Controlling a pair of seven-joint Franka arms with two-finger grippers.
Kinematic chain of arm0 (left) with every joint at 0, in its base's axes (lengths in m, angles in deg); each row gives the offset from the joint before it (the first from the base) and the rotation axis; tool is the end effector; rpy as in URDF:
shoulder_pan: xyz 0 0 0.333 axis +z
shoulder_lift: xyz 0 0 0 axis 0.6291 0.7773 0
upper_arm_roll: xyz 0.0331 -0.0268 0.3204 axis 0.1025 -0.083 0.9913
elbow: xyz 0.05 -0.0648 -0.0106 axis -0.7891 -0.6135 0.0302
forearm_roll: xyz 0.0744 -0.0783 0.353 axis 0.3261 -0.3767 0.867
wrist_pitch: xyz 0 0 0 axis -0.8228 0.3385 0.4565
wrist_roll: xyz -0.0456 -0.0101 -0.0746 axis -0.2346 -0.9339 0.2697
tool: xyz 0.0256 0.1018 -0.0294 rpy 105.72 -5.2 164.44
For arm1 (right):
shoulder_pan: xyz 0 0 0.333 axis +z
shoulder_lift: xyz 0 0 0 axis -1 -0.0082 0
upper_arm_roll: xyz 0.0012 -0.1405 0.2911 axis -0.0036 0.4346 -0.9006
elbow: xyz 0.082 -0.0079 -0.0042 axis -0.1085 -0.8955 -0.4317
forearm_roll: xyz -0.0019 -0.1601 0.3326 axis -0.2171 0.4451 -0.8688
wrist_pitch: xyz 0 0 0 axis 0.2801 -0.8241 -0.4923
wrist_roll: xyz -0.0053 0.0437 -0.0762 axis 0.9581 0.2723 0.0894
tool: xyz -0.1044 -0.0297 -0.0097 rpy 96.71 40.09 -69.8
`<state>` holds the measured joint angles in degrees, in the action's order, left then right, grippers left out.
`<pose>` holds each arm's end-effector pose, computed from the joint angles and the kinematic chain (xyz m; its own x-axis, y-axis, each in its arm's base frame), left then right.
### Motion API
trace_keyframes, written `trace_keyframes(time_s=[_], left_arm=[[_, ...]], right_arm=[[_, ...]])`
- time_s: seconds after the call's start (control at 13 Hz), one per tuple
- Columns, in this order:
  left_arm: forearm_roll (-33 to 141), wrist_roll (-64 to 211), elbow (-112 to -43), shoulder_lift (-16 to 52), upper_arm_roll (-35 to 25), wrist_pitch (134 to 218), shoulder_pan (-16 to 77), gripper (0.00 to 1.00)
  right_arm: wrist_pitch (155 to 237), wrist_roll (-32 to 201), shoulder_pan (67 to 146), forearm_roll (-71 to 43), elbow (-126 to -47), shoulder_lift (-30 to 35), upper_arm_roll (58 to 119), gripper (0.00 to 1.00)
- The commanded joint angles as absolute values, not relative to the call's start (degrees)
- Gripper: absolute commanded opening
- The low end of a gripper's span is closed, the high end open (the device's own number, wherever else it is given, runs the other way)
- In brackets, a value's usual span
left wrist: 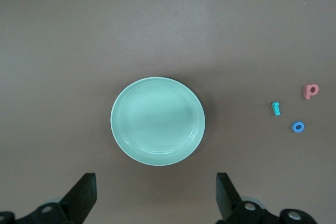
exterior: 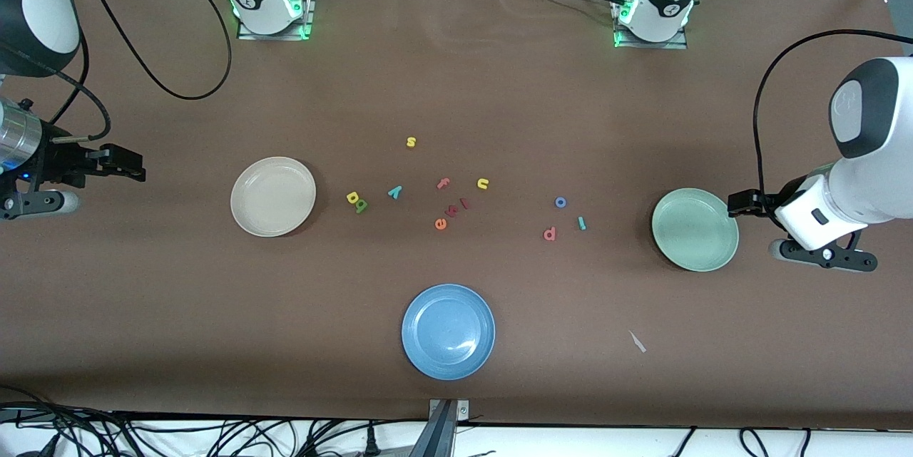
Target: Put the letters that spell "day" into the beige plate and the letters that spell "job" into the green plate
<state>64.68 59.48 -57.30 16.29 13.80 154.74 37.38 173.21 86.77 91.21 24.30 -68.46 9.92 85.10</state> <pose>0.6467 -0.0100 0.4701 0.9771 -0.1539 -0.1473 -0.1577 -0.9874 -0.0146 0.6147 -0.0006 0.5465 0.9888 0.1296 -0.0735 0.1314 -0.9911 0.0207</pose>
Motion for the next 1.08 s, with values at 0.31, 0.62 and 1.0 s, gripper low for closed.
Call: trace_keyframes(time_s=[0.31,0.62,1.0], left_arm=[[63.00,58.93,-58.14,15.63,14.05,154.14,37.58,1.00],[63.00,59.19,-58.22,15.80,14.05,154.23,37.32,1.00],[63.00,59.19,-58.22,15.54,13.18,154.14,37.23,1.00]], right_arm=[[172.82,84.61,93.04,23.32,-67.66,9.94,84.75,0.99],[173.08,84.52,93.13,22.88,-67.75,9.68,84.67,0.99],[173.08,84.34,94.36,19.10,-67.93,9.24,84.40,0.99]])
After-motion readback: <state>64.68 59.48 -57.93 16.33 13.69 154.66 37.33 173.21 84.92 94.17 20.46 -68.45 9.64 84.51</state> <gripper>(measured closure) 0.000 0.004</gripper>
